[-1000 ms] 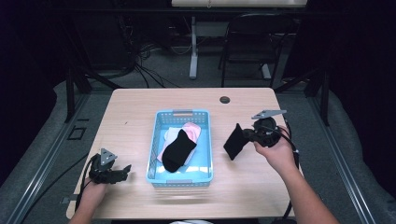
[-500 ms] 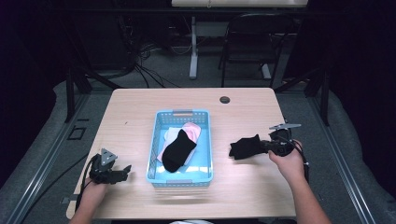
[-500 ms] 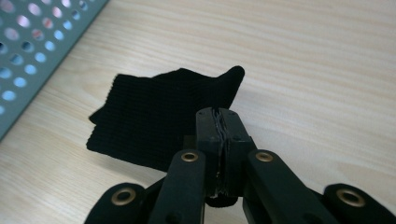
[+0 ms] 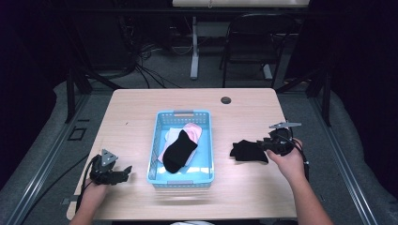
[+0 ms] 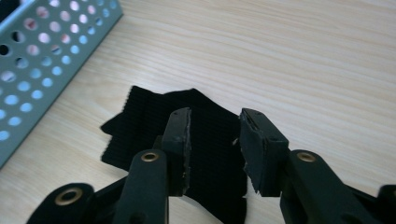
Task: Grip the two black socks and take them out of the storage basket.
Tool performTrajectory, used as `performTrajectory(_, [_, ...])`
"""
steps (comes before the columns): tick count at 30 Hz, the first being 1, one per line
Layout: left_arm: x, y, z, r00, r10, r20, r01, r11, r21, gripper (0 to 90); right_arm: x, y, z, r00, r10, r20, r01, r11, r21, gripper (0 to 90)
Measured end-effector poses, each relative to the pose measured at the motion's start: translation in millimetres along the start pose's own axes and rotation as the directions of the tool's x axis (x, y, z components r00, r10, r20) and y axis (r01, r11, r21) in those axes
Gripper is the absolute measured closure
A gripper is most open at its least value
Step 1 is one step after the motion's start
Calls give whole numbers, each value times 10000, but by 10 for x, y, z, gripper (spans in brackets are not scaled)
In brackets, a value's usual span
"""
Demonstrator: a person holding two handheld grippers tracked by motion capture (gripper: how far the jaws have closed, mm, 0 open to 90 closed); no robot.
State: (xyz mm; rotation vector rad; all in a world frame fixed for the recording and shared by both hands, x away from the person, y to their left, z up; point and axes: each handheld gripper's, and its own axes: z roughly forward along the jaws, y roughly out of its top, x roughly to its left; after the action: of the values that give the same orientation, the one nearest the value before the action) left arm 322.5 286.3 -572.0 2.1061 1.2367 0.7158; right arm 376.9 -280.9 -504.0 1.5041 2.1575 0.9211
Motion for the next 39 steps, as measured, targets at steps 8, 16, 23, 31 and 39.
performTrajectory(8, [5,2,-5,10000,39,-8,-39,10000,-4,156,239,207,58,9950,-784,-615,791,9968,81,547])
performTrajectory(16, [9,11,-6,10000,0,9,0,10000,-65,155,576,456,140,9815,-1667,-948,1676,9859,20,529])
performTrajectory(23, [3,14,-1,10000,-4,30,4,10000,-66,155,909,643,220,9557,-2710,-1151,2728,9621,-2,516])
performTrajectory(31, [12,12,-9,10000,-37,51,38,9999,-130,155,1281,910,316,9169,-3472,-1969,3486,9368,-285,538])
performTrajectory(39, [16,10,-14,10000,-82,32,83,9999,-149,155,1517,1087,468,9033,-3622,-2301,3614,9312,-473,544])
